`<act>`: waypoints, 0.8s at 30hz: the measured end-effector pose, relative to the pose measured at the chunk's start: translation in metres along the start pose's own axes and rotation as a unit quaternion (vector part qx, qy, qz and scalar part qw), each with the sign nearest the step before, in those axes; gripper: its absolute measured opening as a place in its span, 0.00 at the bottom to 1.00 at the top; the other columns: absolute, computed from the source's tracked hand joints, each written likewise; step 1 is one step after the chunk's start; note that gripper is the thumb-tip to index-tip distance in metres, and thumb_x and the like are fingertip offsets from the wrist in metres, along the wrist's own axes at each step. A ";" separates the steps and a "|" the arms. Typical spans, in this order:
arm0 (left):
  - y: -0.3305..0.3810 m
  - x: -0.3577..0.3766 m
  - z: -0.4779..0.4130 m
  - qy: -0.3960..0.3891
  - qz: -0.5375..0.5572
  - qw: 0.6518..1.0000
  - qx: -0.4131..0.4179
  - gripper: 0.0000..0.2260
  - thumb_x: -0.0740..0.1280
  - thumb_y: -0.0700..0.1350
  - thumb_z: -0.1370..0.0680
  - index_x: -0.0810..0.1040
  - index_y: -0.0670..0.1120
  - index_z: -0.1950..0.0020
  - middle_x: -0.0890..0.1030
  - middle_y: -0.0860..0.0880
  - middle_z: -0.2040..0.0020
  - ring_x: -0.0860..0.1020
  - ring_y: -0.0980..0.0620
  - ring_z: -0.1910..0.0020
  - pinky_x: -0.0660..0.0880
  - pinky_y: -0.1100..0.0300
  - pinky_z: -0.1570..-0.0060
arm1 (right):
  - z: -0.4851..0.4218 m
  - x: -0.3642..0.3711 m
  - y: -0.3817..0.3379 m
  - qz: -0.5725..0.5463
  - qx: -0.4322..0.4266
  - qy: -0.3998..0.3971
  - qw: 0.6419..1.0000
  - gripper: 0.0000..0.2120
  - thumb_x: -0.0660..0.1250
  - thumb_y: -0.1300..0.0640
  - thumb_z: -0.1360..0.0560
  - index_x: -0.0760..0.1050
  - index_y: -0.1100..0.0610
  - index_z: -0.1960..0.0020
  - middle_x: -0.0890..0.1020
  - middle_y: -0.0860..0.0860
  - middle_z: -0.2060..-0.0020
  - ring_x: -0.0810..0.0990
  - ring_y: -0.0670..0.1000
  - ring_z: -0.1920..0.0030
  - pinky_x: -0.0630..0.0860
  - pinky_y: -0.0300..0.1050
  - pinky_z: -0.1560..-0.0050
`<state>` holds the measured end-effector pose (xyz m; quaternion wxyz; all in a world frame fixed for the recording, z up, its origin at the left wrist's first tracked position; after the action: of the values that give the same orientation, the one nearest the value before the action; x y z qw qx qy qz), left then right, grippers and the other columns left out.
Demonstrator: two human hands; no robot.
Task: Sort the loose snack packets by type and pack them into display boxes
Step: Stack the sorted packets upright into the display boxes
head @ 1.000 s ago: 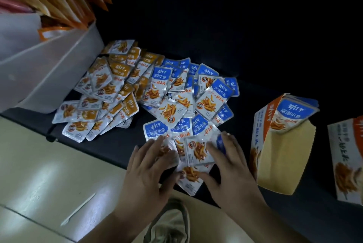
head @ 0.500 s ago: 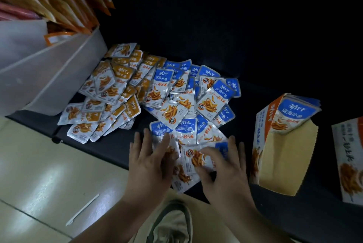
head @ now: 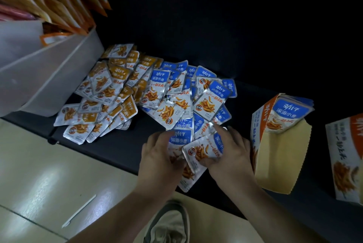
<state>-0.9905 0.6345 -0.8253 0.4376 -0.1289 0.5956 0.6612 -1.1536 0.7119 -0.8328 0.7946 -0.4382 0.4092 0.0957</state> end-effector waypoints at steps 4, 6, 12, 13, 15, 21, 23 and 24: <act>0.008 -0.001 -0.008 -0.015 0.094 0.993 -0.075 0.36 0.76 0.47 0.30 0.66 0.68 0.27 0.79 0.57 0.42 0.81 0.52 0.42 0.83 0.47 0.49 | -0.009 -0.002 -0.004 -0.033 -0.011 0.010 0.999 0.41 0.74 0.61 0.28 0.62 0.41 0.21 0.67 0.44 0.33 0.65 0.49 0.34 0.63 0.42 0.38; 0.007 0.002 -0.009 -0.029 0.136 0.985 -0.102 0.32 0.76 0.46 0.28 0.69 0.67 0.31 0.84 0.56 0.46 0.84 0.55 0.47 0.84 0.53 0.55 | -0.011 -0.005 -0.005 -0.025 -0.034 0.010 0.999 0.40 0.71 0.64 0.26 0.61 0.41 0.20 0.66 0.43 0.30 0.66 0.48 0.32 0.66 0.42 0.37; 0.016 0.003 -0.004 -0.034 0.250 0.962 -0.104 0.23 0.71 0.32 0.25 0.76 0.58 0.40 0.87 0.59 0.51 0.86 0.61 0.53 0.82 0.64 0.62 | -0.018 -0.005 -0.004 -0.158 0.017 0.057 0.986 0.43 0.74 0.67 0.27 0.61 0.42 0.21 0.64 0.45 0.27 0.71 0.44 0.30 0.72 0.23 0.53; 0.016 0.002 -0.003 -0.029 0.260 0.958 -0.115 0.22 0.70 0.32 0.24 0.77 0.56 0.39 0.87 0.58 0.50 0.86 0.60 0.52 0.83 0.60 0.60 | -0.020 -0.003 -0.003 -0.172 0.035 0.064 0.982 0.41 0.76 0.66 0.29 0.65 0.45 0.22 0.67 0.46 0.29 0.73 0.44 0.33 0.71 0.21 0.58; 0.014 0.003 -0.004 -0.013 0.281 0.948 -0.146 0.20 0.68 0.33 0.21 0.77 0.56 0.38 0.87 0.58 0.49 0.86 0.57 0.50 0.84 0.53 0.56 | -0.020 0.000 -0.002 -0.175 0.035 0.068 0.982 0.32 0.78 0.65 0.29 0.74 0.51 0.28 0.70 0.49 0.32 0.75 0.37 0.40 0.70 0.18 0.59; 0.021 0.008 -0.008 -0.035 0.267 0.949 -0.165 0.04 0.68 0.46 0.18 0.82 0.53 0.46 0.87 0.51 0.57 0.86 0.53 0.60 0.82 0.57 0.66 | -0.016 0.006 -0.007 -0.077 -0.026 -0.008 0.997 0.37 0.72 0.63 0.24 0.65 0.37 0.22 0.61 0.43 0.25 0.58 0.46 0.26 0.64 0.28 0.44; 0.025 0.008 -0.009 -0.041 0.223 0.964 -0.141 0.10 0.71 0.47 0.23 0.82 0.59 0.45 0.86 0.52 0.52 0.85 0.49 0.52 0.84 0.47 0.55 | -0.020 0.004 -0.010 -0.033 -0.036 -0.012 0.999 0.38 0.72 0.60 0.23 0.61 0.33 0.22 0.63 0.44 0.25 0.58 0.48 0.27 0.63 0.35 0.41; 0.026 0.008 -0.009 -0.044 0.213 0.966 -0.138 0.13 0.71 0.46 0.25 0.81 0.61 0.43 0.85 0.53 0.50 0.84 0.49 0.49 0.84 0.47 0.53 | -0.022 0.002 -0.011 -0.032 -0.034 0.000 0.999 0.38 0.72 0.58 0.23 0.61 0.33 0.22 0.65 0.44 0.27 0.60 0.48 0.29 0.63 0.39 0.39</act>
<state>-1.0172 0.6318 -0.8159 0.2901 -0.0288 0.4923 0.8202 -1.1592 0.6878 -0.8340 0.7819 -0.4776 0.3916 0.0841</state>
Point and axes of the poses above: each hand's wrist, its own z-axis away from the middle knuckle, its own x-axis out of the palm, y = z × x, the point moved 1 cm from there along -z, towards the middle knuckle
